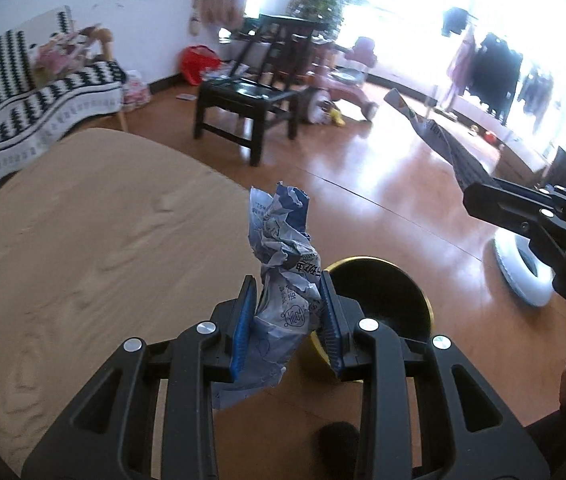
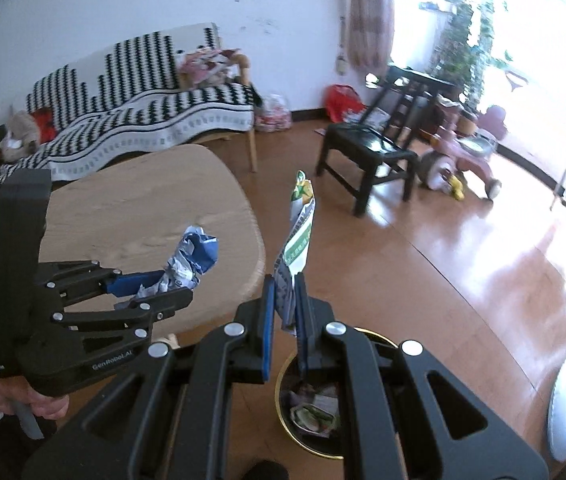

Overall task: Collect trash
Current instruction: 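Carry the blue wrapper and green strip over to the bin, then open both tools above the bin to drop the wrapper and strip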

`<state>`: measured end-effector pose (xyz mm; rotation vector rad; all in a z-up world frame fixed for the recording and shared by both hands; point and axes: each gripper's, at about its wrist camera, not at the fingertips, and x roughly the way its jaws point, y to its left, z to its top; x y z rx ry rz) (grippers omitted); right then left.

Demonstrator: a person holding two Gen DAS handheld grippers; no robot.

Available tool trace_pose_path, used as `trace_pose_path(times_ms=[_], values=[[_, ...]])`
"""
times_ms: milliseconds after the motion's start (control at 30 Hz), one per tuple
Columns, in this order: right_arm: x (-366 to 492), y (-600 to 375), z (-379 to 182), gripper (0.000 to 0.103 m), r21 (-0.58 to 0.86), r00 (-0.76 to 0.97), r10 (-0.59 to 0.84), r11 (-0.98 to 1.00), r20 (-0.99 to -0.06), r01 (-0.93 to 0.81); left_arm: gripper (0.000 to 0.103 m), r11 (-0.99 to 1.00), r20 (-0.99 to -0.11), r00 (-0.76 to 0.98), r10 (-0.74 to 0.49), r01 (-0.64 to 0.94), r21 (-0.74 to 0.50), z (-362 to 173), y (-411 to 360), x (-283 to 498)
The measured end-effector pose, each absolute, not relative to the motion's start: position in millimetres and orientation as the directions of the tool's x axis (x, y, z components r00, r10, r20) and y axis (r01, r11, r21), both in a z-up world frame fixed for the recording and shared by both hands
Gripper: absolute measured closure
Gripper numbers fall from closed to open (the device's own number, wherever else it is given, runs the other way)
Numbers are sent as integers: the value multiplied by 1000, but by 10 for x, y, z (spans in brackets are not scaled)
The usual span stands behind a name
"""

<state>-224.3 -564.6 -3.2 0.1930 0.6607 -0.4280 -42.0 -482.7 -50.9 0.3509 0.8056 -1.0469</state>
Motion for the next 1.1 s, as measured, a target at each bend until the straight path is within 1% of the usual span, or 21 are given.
trace_pose_path(times_ms=[167, 300, 400, 467, 633, 1100], values=[[-2429, -5917, -212, 93, 97, 672, -314, 861, -671, 500, 72, 427, -752, 188, -631, 894, -134, -668, -5146, -698], [-2627, -6261, -429, 93, 223, 642, -249, 797, -725, 562, 72, 397, -768, 128, -627, 901, -174, -794, -5342, -828], [-2687, -6417, -557, 93, 269, 617, -221, 754, -755, 599, 72, 394, -788, 76, -611, 892, -220, -944, -5472, -872], [-2745, -6510, -650, 93, 292, 601, -205, 725, -773, 624, 72, 393, -798, 59, -600, 890, -230, -1002, -5525, -877], [-2807, -6592, -758, 93, 312, 572, -182, 688, -800, 656, 72, 384, -808, 43, -588, 894, -232, -1090, -5648, -930], [-2773, -6662, -789, 93, 312, 567, -176, 688, -805, 655, 72, 372, -810, 59, -584, 906, -203, -1070, -5706, -1018]])
